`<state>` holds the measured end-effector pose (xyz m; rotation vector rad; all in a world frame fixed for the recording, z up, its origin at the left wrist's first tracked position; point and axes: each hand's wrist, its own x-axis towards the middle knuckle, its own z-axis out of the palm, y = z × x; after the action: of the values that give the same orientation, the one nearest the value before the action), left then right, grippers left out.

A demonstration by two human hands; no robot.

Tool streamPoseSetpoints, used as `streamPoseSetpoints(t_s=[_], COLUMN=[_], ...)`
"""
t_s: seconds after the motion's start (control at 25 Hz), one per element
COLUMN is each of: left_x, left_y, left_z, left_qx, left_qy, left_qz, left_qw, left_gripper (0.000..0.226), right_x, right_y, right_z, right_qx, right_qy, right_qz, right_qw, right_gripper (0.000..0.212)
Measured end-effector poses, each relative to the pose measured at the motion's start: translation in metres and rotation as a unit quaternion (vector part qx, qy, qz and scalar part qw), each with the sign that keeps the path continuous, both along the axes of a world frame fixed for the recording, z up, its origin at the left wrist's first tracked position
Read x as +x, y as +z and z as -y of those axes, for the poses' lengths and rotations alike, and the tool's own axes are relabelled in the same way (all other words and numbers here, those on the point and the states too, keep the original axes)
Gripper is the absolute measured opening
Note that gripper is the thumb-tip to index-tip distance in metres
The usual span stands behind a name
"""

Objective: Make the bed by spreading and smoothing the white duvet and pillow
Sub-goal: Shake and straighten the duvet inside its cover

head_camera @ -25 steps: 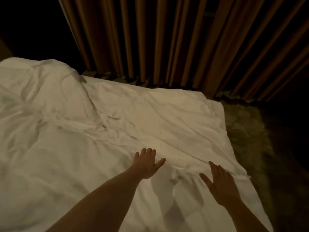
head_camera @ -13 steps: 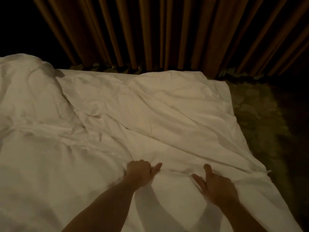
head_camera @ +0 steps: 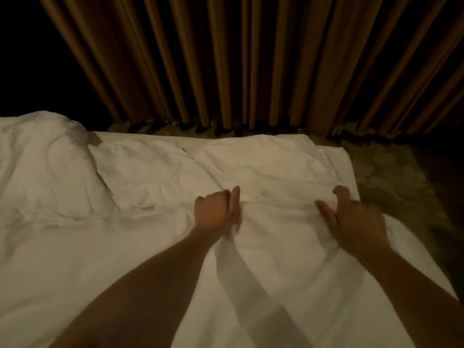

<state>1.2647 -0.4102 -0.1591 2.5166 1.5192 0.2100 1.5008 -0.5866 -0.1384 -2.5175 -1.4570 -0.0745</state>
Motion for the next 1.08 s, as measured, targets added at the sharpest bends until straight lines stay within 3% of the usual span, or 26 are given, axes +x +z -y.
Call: streamPoseSetpoints(t_s=[0.08,0.16,0.4,0.64,0.8,1.0,1.08], left_x=[-0.002,-0.001,0.008,0.015,0.028,0.073,0.074], left_y=[-0.034,-0.053,-0.058,-0.098,-0.133,-0.163,-0.194], left_z=[0.004,-0.012,-0.113,-0.203,-0.234,-0.295,-0.304], left_qx=[-0.024,-0.033,-0.074,-0.118,-0.056,-0.09,-0.082], left_qy=[-0.044,-0.057,-0.033,0.0,-0.008,0.042,0.054], left_qz=[-0.022,-0.019,-0.049,-0.076,-0.112,0.003,0.011], left_qw=[0.998,0.998,0.995,0.99,0.992,0.995,0.995], left_gripper=[0.074,0.085,0.079,0.096,0.1,0.106,0.107], right_x=[-0.006,-0.011,-0.026,-0.011,0.006,0.043,0.057], right_y=[-0.047,-0.078,-0.097,-0.11,-0.123,-0.15,-0.169], right_z=[0.004,0.003,-0.089,-0.214,-0.261,-0.339,-0.363], right_qx=[-0.125,-0.169,-0.143,-0.14,-0.143,-0.109,-0.097], right_qy=[-0.015,-0.049,0.039,0.068,0.087,0.092,0.069], right_qz=[-0.019,-0.057,-0.067,-0.023,0.031,0.067,0.07], right_qw=[0.992,0.983,0.987,0.987,0.985,0.987,0.99], right_gripper=[0.097,0.097,0.093,0.094,0.092,0.099,0.099])
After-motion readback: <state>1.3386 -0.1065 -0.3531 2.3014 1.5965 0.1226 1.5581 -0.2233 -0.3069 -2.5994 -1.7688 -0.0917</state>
